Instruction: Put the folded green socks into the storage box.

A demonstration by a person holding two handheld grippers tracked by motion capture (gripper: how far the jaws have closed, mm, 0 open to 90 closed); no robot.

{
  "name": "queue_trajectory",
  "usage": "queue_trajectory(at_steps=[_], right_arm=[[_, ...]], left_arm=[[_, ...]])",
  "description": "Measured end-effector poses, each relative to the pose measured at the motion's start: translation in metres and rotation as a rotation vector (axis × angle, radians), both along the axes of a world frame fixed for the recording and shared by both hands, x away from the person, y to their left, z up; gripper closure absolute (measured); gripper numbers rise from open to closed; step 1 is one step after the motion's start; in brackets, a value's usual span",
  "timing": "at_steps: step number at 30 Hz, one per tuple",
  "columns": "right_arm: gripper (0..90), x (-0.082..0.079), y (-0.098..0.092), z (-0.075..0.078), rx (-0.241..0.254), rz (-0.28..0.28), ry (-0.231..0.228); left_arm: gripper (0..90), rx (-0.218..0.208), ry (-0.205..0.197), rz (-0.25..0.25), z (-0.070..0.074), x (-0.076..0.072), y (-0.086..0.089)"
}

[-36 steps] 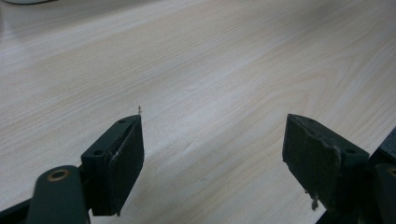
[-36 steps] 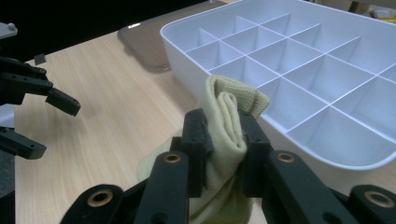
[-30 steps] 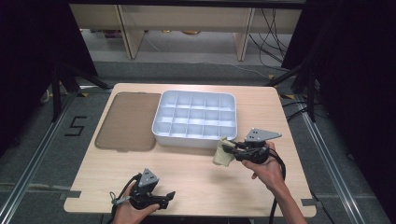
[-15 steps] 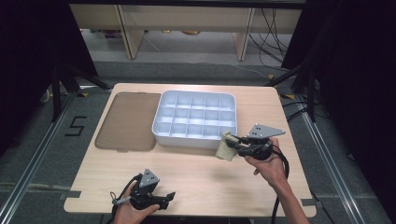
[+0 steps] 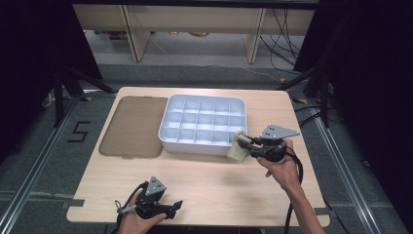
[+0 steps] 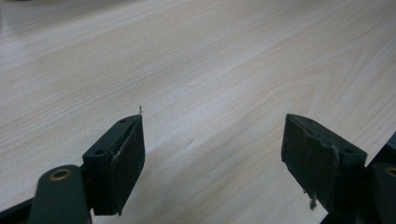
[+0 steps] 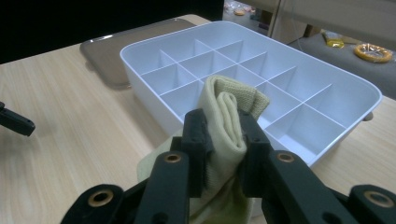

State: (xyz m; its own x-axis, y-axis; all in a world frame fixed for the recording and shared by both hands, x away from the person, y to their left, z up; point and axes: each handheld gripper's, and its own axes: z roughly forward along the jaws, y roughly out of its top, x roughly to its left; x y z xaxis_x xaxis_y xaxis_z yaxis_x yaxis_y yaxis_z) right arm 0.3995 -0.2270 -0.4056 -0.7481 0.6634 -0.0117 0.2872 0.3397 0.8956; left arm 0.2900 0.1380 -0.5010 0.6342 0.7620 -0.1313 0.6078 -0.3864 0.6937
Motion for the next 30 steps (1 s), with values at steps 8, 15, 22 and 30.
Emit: queue_trajectory(at_steps=[8, 15, 22, 30], right_arm=[[76.5, 0.006, -0.005, 0.007, 0.012, -0.021, 0.021], [76.5, 0.013, -0.007, 0.012, 0.004, -0.047, -0.032], [76.5, 0.020, -0.007, 0.013, 0.017, -0.076, -0.024], [76.5, 0.024, -0.005, 0.014, -0.010, -0.084, -0.033]], left_arm=[[21.4, -0.025, -0.010, 0.040, -0.001, 0.000, -0.002], [21.3, 0.009, 0.008, 0.000, 0.000, 0.001, 0.002], [21.3, 0.008, -0.013, 0.002, -0.001, 0.001, 0.001], [21.3, 0.043, -0.010, -0.017, 0.001, 0.002, 0.004]])
